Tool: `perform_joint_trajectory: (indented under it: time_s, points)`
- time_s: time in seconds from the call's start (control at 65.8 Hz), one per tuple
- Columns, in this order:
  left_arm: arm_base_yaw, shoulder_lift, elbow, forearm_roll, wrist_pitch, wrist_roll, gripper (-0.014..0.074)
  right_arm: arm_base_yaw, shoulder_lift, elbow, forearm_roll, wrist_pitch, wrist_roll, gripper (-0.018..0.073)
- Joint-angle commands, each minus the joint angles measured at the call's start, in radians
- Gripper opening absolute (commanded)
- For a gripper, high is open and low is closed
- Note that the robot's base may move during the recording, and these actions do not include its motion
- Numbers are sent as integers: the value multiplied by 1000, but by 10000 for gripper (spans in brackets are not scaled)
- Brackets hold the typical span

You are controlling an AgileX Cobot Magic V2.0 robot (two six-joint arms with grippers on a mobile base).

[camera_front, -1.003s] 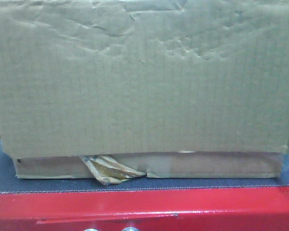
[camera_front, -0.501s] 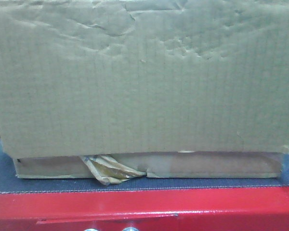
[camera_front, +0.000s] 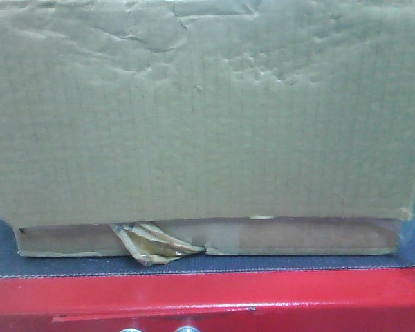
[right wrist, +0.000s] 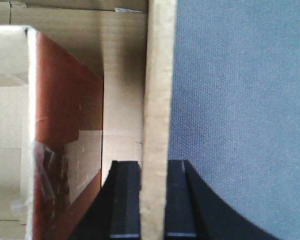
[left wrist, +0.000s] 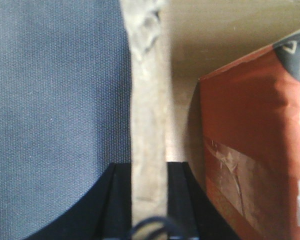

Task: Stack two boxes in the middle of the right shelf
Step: 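Lift the two stacked boxes off the table with both grippers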

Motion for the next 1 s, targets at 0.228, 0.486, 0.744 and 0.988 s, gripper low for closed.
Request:
perform_joint_trajectory:
  time_s: [0.228, 0.486, 0.744, 0.988]
  points:
    - [-95, -122, -51, 241, 4, -135, -111, 97, -84, -8, -211, -23, 134, -153]
    - [-106, -211, -134, 288, 4, -158, -111, 105, -188, -13, -258, -201, 169, -153]
    - [-104, -226, -261, 357, -14, -158, -111, 105, -231, -147, -335, -269, 172, -153]
    - [-104, -226, -336, 417, -48, -158, -111, 105, -231, -282, -361, -271, 172, -153]
